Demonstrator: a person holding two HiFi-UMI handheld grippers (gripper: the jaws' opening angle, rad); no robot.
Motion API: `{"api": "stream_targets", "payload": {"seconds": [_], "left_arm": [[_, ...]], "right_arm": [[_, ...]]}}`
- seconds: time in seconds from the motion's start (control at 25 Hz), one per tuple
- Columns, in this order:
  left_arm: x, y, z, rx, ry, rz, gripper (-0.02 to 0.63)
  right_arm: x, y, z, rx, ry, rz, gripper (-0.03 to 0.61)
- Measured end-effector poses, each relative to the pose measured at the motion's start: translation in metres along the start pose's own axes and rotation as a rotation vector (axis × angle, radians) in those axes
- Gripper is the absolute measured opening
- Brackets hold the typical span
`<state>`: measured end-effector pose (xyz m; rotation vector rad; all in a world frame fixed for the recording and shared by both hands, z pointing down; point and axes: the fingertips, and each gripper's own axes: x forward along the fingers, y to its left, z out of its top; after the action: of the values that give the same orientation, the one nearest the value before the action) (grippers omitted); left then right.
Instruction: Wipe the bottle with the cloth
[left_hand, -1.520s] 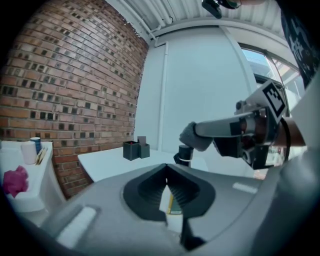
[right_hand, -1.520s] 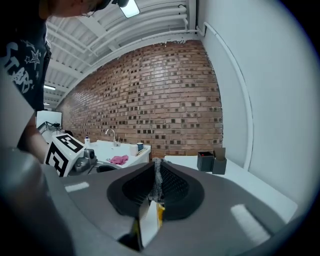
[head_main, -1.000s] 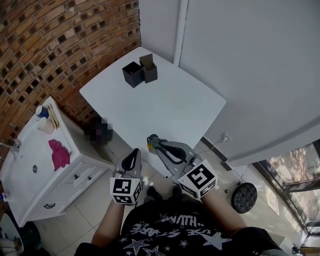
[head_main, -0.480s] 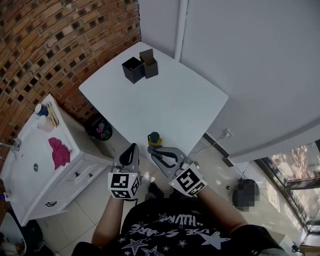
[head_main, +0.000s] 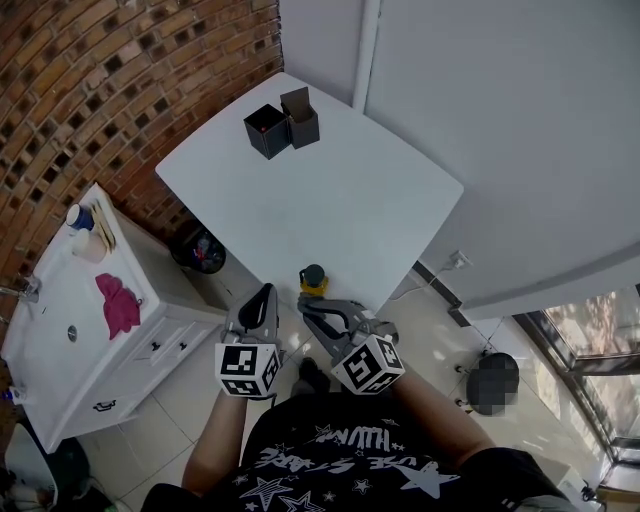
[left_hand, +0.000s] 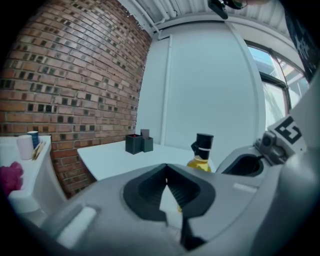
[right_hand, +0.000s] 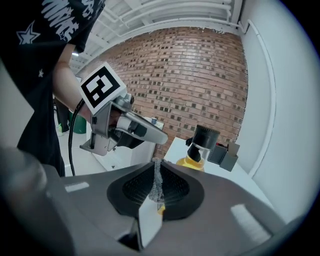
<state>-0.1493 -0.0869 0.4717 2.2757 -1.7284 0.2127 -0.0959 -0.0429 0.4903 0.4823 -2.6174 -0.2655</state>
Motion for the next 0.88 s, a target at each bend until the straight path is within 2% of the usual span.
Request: {"api": "stream_targets", "payload": {"seconds": [0.56, 0.72, 0.8, 0.88], "left_arm": [[0.006, 0.008, -0.012, -0.018, 0.039, 0.011, 0.003], [0.008, 0.008, -0.012, -0.016, 0.041, 0.007, 0.003], [0.01, 0.009, -0.012, -0.009, 0.043, 0.007, 0.003], [0.013, 0.008, -0.013, 0.005, 0.045, 0.002, 0.003]], "right_arm": [[0.022, 0.015, -0.055, 0.066, 0.126, 0.057, 0.037], [0.015, 0.022, -0.056, 0.088, 0.105, 0.117, 0.037], [0.002, 0.025, -0.052, 0.132, 0.075, 0.148, 0.037], [-0.016, 0.016, -0.054, 0.25, 0.045, 0.105, 0.037]]}}
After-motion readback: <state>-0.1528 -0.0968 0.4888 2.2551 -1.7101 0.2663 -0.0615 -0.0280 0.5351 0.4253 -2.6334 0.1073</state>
